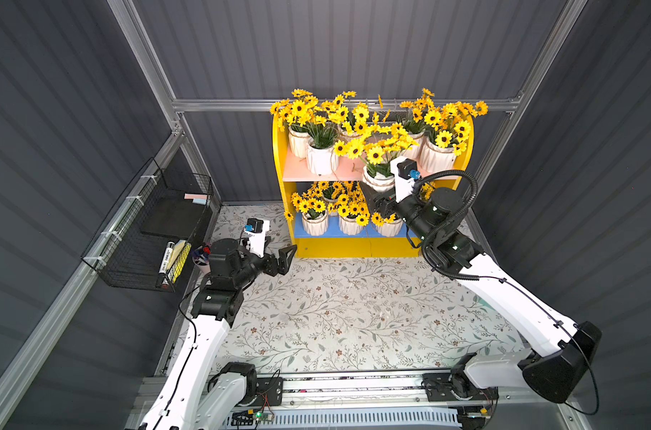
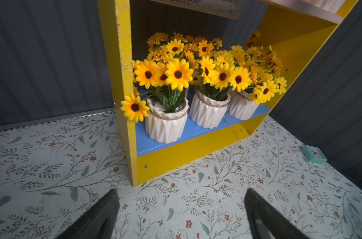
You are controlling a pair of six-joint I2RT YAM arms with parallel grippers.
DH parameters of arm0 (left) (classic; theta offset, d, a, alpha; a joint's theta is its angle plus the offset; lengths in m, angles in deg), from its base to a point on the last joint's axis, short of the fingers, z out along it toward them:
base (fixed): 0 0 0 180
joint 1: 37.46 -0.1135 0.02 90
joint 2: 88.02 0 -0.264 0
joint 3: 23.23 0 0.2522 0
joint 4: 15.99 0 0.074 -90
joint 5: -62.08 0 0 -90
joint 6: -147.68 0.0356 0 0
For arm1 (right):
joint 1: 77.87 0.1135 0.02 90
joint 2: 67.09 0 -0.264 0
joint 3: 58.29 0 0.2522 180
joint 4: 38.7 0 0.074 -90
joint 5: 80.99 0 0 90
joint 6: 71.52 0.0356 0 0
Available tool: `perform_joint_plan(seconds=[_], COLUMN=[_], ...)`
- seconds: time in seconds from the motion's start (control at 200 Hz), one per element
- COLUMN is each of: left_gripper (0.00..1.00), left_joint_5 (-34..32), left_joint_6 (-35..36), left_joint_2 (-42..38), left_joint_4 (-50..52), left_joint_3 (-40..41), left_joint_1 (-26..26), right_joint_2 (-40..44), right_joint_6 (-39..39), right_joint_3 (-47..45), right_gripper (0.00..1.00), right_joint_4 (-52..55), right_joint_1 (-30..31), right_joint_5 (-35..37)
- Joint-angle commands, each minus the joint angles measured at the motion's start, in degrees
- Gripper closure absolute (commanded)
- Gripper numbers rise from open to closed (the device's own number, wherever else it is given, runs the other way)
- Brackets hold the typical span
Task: Take the sunflower pots off the shelves
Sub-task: Place the sunflower pot at the center of the board.
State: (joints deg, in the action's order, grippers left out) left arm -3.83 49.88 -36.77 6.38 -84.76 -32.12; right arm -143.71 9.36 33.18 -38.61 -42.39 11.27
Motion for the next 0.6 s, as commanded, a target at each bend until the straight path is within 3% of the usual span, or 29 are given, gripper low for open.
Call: perform_joint_plan(seconds=[0.0, 0.305, 0.595], left_gripper=[0.07, 0.12, 0.12], left_joint_5=[-7.8, -31.8, -44.2], left_joint_6=[2.9, 10.8, 11.7], left_joint_2=[-0.8, -1.5, -3.5], left_joint_4=[0.2, 1.1, -6.4], left_joint_3=[0.8, 1.9, 10.6], left_joint_1=[0.7, 9.1, 16.9], right_joint_2=[3.3, 10.2, 15.0], right_joint_6=[-2.0, -2.0, 0.1], right_joint_3=[-1.1, -10.2, -24.7], right_gripper=[0.9, 0.89, 0.89], right_joint_4=[-6.6, -8.8, -14.9], right_joint_1=[1.6, 9.3, 16.3], right_joint_5=[-0.7, -0.8, -0.1])
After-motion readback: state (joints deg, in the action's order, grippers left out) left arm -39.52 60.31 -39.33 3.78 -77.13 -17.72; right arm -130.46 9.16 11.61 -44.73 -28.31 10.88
